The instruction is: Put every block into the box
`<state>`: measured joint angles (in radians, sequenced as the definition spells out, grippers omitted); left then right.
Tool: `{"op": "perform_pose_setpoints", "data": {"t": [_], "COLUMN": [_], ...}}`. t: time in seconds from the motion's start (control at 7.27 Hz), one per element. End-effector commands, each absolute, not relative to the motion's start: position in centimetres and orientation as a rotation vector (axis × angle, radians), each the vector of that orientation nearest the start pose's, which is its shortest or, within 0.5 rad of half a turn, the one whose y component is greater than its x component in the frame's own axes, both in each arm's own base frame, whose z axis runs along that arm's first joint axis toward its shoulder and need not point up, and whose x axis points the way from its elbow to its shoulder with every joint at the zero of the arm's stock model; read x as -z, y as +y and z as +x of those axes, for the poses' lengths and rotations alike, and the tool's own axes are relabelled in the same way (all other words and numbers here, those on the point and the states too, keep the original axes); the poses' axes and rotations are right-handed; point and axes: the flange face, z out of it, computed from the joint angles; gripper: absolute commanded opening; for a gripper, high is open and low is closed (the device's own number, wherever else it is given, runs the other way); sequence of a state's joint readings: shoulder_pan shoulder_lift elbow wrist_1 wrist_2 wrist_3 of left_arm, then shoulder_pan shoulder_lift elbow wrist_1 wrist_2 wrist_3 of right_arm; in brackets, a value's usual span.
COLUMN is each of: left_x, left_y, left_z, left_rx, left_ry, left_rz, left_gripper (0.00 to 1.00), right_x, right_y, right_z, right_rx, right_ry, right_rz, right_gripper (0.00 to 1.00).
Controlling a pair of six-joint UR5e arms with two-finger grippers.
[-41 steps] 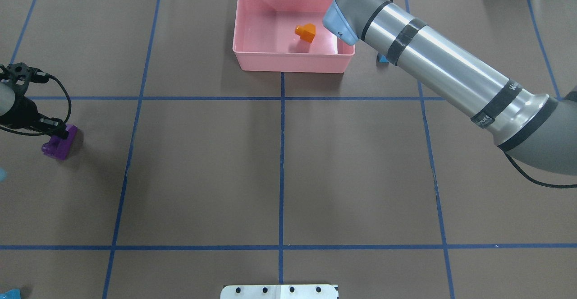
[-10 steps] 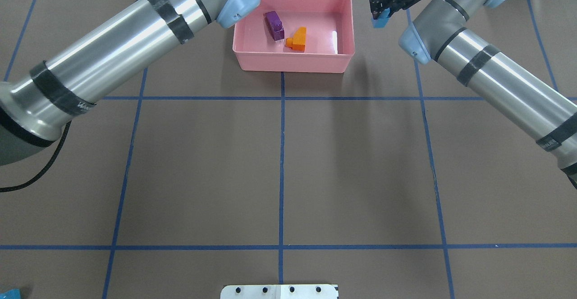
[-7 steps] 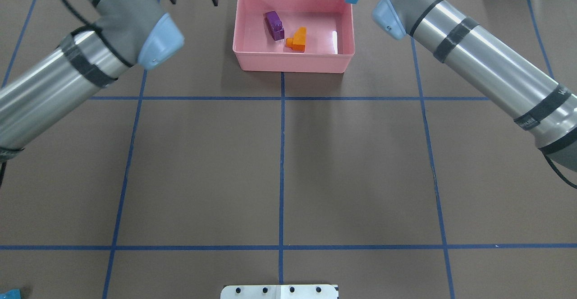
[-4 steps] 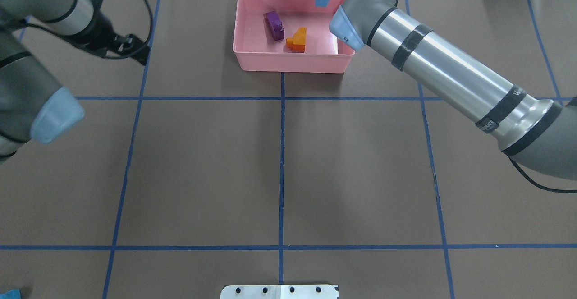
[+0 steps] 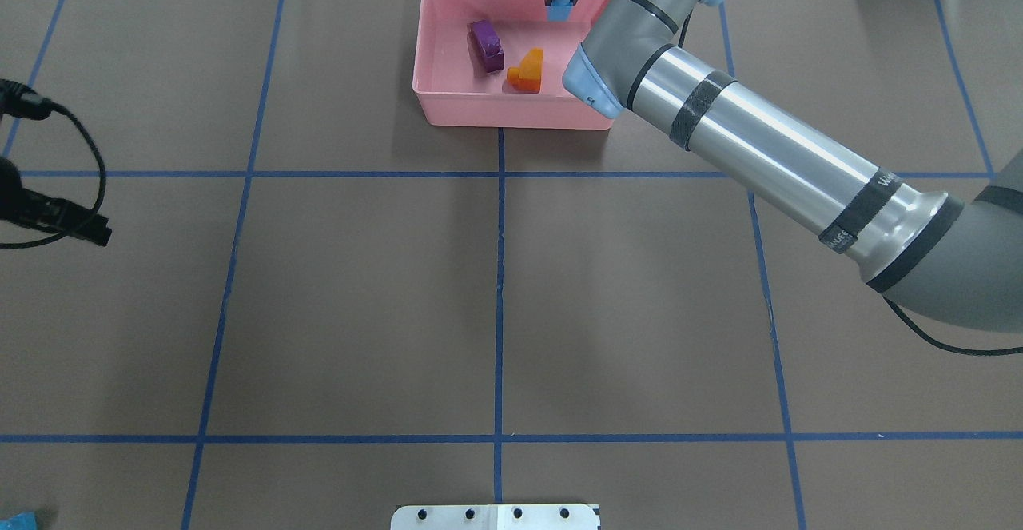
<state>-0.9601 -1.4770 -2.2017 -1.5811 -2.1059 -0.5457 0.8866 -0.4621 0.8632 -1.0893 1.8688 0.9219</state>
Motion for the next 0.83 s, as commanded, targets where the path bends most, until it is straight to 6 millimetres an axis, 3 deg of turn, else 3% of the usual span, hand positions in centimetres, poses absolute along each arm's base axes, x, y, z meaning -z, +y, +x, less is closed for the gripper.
{"op": "perform_pose_setpoints", "data": {"t": [0.0,0.14,0.41,0.55,0.69], "left_x": [-45.8,-48.0,-53.0,-53.7,-53.8], "left_y": [-34.3,-31.9,-24.1,-22.2,-21.6], "left_z": [14.5,13.4,10.4,11.5,12.5], "left_rx": [-0.372,-0.391,-0.486,-0.564,-0.605], "left_ry": [0.668,0.677,0.693,0.688,0.690], "left_rz": [0.124,0.132,0.131,0.097,0.081], "left_gripper": [0.99,0.99,0.99,0.99,0.99], "right_x": [-18.5,-18.5,-18.5,-18.5,-19.0], "right_y": [-74.7,-75.1,-75.2,-75.2,-74.5], "right_z": [-47.4,-46.5,-46.2,-46.1,-45.8], "right_rx": [-0.093,-0.105,-0.109,-0.109,-0.105], "right_ry": [-0.818,-0.818,-0.818,-0.821,-0.828], "right_rz": [0.413,0.416,0.417,0.414,0.421], "right_gripper": [0.96,0.99,1.00,1.00,1.00]}}
